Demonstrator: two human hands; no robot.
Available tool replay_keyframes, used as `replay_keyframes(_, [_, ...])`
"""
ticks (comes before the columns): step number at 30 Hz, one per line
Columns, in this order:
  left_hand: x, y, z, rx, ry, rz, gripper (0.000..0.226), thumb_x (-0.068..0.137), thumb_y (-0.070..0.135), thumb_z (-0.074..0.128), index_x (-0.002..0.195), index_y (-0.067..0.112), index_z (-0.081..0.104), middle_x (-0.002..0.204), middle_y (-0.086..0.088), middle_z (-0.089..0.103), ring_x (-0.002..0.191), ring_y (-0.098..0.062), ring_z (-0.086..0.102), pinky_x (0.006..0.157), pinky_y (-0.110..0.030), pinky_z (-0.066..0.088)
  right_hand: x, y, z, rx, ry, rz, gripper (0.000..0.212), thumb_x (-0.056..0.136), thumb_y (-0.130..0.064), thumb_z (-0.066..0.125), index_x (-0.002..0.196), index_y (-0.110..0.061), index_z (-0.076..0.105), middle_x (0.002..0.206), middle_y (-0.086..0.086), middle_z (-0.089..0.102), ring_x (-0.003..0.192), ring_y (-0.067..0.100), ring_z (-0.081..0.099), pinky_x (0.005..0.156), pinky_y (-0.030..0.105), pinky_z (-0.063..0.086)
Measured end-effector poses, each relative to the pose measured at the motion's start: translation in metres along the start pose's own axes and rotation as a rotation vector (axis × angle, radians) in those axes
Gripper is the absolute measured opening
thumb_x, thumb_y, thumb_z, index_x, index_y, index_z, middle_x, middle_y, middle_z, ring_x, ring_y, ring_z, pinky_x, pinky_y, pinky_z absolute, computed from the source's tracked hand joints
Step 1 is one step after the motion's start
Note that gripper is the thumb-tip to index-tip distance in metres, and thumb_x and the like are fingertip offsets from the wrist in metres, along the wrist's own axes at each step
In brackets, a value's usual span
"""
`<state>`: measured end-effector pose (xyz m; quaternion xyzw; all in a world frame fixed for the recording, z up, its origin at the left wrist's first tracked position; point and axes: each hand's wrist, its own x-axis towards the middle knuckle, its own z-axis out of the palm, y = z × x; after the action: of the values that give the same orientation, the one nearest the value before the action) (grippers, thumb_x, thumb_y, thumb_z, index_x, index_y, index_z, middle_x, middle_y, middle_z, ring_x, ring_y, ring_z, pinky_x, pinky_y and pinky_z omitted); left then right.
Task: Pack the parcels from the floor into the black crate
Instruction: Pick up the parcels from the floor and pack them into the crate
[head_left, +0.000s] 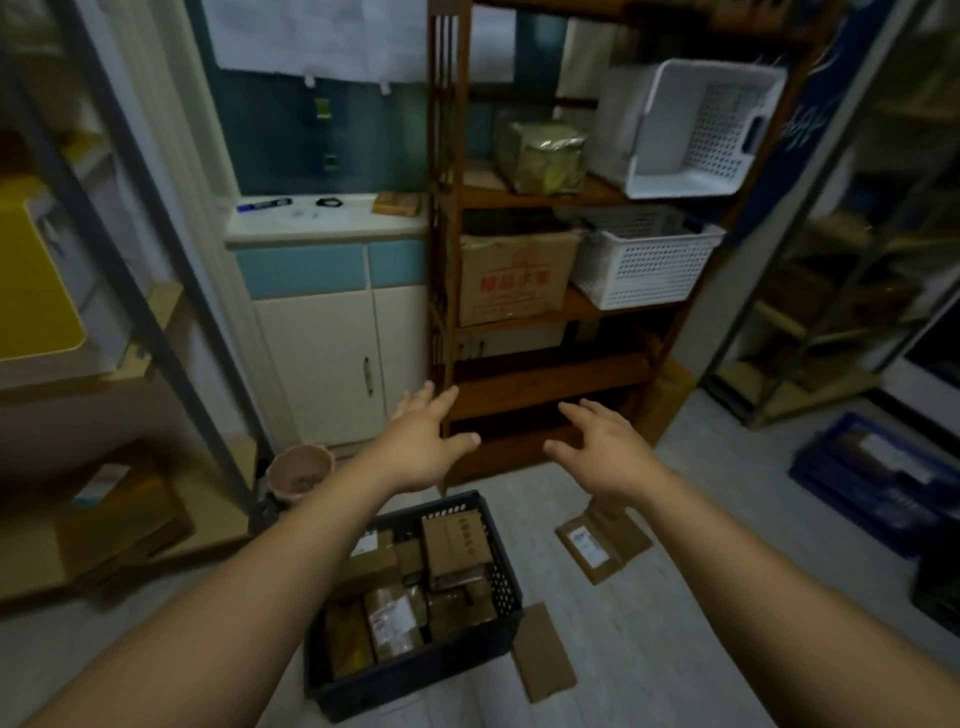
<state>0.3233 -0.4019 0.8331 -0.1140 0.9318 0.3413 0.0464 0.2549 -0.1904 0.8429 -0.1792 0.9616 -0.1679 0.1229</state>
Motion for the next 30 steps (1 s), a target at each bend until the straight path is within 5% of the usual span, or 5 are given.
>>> replay_keyframes(9, [-0.001, 0.105, 0.068, 0.013, -0.006, 0.066, 0.075, 0.09, 0.05, 0.052, 0.15, 0.032, 0.011, 0.16, 0.002, -0.002, 0.147, -0.022, -0.006, 0.118, -0.038, 0.003, -0.042, 0.114, -0.044, 0.039, 0.089, 0.088, 0.069, 0.091, -0.055, 0.048, 0.151, -0.031, 0.022, 0.16, -0.001, 0.013, 0.146, 0.02, 0.016, 0.116, 0.038, 0.02])
replay_keyframes(19, [0.031, 0.266, 0.202, -0.006, -0.109, 0.093, 0.075, 0.09, 0.048, 0.054, 0.15, 0.032, 0.013, 0.16, 0.001, -0.001, 0.147, -0.023, -0.006, 0.118, -0.041, 0.006, -0.078, 0.3, -0.114, -0.031, 0.001, 0.105, 0.069, 0.094, -0.052, 0.045, 0.152, -0.027, 0.019, 0.161, 0.004, 0.01, 0.147, 0.024, 0.012, 0.116, 0.037, 0.018])
replay_keyframes(30, [0.118, 0.33, 0.252, 0.05, -0.113, 0.064, 0.076, 0.089, 0.049, 0.054, 0.15, 0.032, 0.013, 0.16, 0.0, -0.001, 0.147, -0.025, -0.006, 0.118, -0.044, 0.008, -0.009, 0.394, -0.16, -0.101, -0.046, 0.045, 0.071, 0.094, -0.051, 0.046, 0.153, -0.026, 0.015, 0.159, 0.005, 0.015, 0.145, 0.026, 0.017, 0.115, 0.037, 0.022])
